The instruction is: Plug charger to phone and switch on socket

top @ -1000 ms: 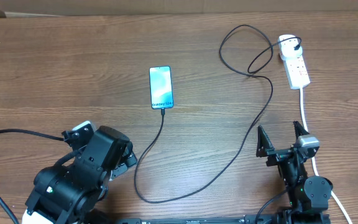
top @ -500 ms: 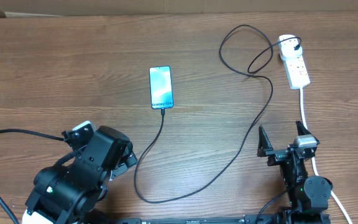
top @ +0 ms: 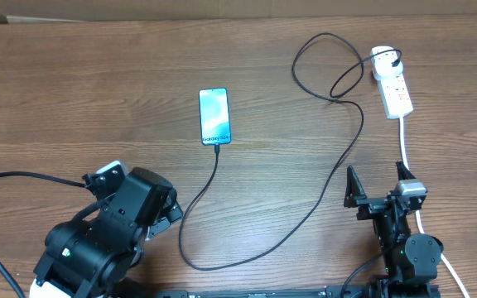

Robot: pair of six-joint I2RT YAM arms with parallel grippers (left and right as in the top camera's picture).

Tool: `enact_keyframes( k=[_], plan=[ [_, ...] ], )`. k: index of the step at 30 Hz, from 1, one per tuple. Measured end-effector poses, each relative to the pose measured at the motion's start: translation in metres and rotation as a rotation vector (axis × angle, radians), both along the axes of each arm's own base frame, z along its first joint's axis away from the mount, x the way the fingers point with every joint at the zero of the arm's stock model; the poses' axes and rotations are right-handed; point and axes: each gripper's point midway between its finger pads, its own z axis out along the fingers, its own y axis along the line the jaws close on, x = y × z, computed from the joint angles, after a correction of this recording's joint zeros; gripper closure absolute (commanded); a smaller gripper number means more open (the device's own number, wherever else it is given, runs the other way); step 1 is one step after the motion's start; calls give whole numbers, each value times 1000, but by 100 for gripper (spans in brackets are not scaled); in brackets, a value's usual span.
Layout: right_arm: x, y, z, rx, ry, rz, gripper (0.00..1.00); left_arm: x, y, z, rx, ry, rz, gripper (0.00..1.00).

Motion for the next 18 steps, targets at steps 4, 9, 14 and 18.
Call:
enact_keyframes(
  k=[4,9,14,18],
  plan=[
    [0,0,-1,7,3,0,0,0,0,0,0,0,0,0],
    [0,0,-1,0,4,1,0,0,0,0,0,0,0,0],
    [0,0,-1,-32,2,1,0,0,0,0,0,0,0,0],
    [0,0,-1,-42,1,1,0,0,0,0,0,0,0,0]
  ],
)
